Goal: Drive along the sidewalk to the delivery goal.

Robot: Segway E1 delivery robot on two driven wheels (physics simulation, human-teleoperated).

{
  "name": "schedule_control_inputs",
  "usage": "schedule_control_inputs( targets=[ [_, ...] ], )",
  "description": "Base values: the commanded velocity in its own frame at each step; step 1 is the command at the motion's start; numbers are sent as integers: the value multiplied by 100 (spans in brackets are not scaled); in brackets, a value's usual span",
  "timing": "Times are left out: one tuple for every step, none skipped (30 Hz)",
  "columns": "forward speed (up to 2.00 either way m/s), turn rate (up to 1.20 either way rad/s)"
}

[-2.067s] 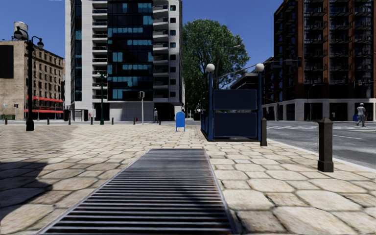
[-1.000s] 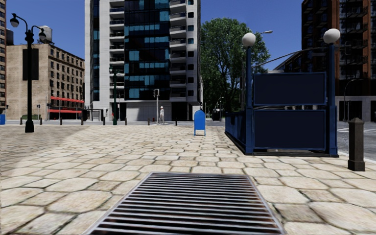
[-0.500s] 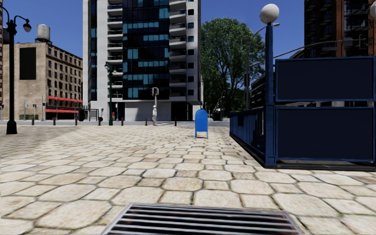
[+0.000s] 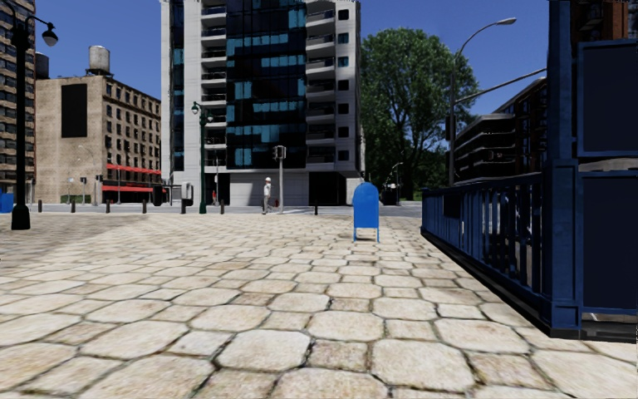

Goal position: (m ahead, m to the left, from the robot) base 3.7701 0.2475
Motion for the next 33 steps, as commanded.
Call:
schedule_control_inputs(
  targets=[
    [200,38],
    [200,38],
    [200,38],
    [200,38],
    [200,38],
    [200,38],
    [200,38],
    [200,0],
    [200,0],
    [200,0],
    [200,0],
    [200,0],
    [200,0],
    [200,0],
    [200,0],
    [200,0],
    [200,0],
    [200,0],
    [200,0],
    [200,0],
    [200,0],
    [200,0],
    [200,0],
    [200,0],
    [200,0],
    [200,0],
    [200,0],
    [200,0],
    [200,0],
    [200,0],
    [200,0],
    [200,0],
    [200,0]
  ],
)
